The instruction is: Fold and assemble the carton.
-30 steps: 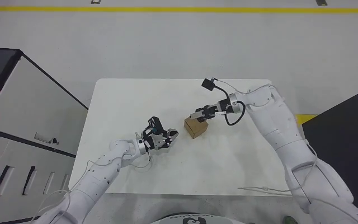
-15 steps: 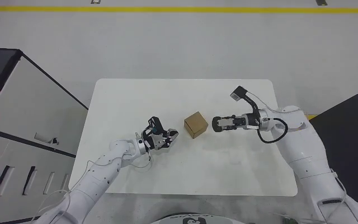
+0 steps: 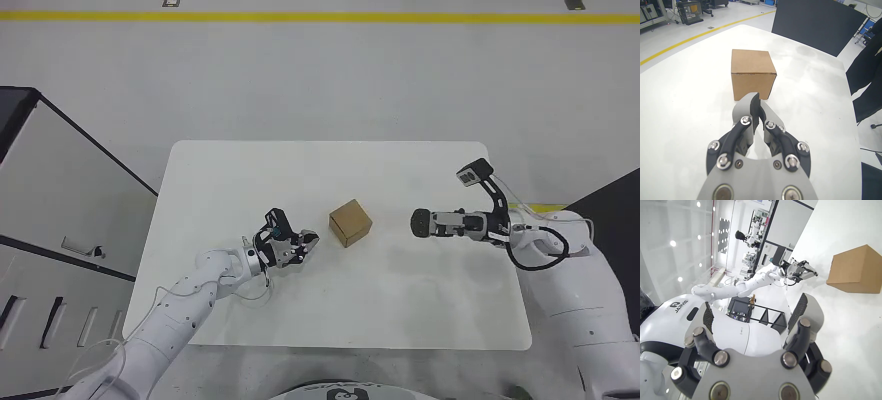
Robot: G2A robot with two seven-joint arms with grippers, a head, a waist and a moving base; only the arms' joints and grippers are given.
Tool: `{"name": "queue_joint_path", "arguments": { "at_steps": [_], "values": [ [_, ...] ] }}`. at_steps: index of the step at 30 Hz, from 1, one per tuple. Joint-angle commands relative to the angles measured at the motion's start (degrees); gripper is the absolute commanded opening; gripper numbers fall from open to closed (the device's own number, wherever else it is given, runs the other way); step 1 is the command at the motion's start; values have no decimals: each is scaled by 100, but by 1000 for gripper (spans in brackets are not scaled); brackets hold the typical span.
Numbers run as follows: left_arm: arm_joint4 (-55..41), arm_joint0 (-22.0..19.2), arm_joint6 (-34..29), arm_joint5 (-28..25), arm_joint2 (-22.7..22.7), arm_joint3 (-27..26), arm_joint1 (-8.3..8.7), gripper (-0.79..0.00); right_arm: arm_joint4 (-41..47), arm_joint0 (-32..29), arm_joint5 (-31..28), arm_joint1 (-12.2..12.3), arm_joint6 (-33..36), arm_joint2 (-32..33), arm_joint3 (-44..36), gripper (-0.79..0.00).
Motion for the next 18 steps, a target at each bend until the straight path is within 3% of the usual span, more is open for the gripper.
{"name": "queue_joint_path", "arguments": {
  "at_steps": [1, 2, 8, 13, 18],
  "values": [
    [0, 0, 0, 0, 0, 0, 0, -542, 1, 0, 1, 0, 1, 0, 0, 0],
    [15, 2, -11, 5, 7, -30, -1, 0, 1, 0, 1, 0, 1, 0, 0, 0],
    [34, 155, -144, 68, 153, -475, -31, 0, 1, 0, 1, 0, 1, 0, 0, 0],
    [-160, 67, -192, 468, 362, -379, -158, 0, 1, 0, 1, 0, 1, 0, 0, 0],
    [-150, 57, -207, 510, 369, -370, -164, 0, 1, 0, 1, 0, 1, 0, 0, 0]
  ]
}}
